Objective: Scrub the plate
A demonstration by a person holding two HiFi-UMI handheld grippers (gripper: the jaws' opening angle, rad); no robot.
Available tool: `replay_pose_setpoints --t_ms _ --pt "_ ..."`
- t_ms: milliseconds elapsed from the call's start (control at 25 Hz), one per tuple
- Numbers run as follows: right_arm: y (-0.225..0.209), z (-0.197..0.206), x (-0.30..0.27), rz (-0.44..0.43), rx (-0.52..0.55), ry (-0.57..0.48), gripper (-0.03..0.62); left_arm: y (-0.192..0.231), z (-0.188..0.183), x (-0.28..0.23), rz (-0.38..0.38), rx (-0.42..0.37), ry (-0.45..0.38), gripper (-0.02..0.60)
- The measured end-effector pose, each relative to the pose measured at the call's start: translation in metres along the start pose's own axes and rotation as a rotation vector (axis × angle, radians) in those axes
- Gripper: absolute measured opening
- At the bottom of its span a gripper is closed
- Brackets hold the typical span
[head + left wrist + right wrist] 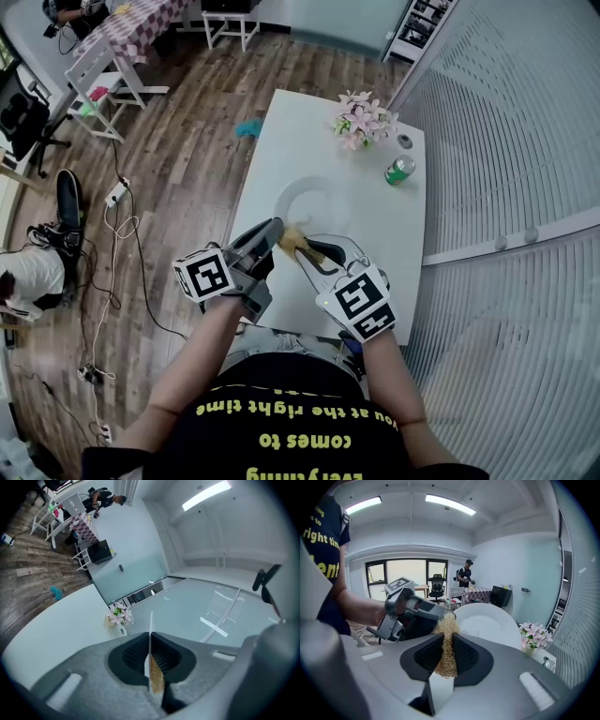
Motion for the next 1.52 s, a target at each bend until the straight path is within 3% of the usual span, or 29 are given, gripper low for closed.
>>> replay_pose_setpoints --t_ms 240,920,1200,1360,1520 --pt "-0.006 0.001 0.002 0.031 0.010 0.006 0.060 -0.003 -0.002 -0.001 0.031 -0.023 0.002 0.015" --pt "-0.077 0.009 0.045 0.286 -0.040 -0.014 0.060 -0.006 -0.003 0.006 0.042 -0.020 0.019 0.015" --pt "-0.048 0.016 0.033 0.222 -0.037 -0.007 0.060 -0.004 -0.006 0.011 0.026 -0.042 -0.015 0.015" --pt "-0.019 0.016 0.022 0.153 -0.027 -0.004 0.060 0.002 -0.004 0.017 -0.026 0.014 -0.027 0.015" --pt "0.005 0.013 0.010 0.081 -0.013 -0.014 0.060 0.004 -0.003 0.014 -0.027 0.035 -0.042 0.015"
Point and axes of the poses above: the fingertips, and each gripper's own axes: x backward along the fingers, y to its left, z out of its underside, the point moved 7 cm from there along x, backward along the fingers, and after that the axes turned 10 degrees about -y, right-handed, at the moved point
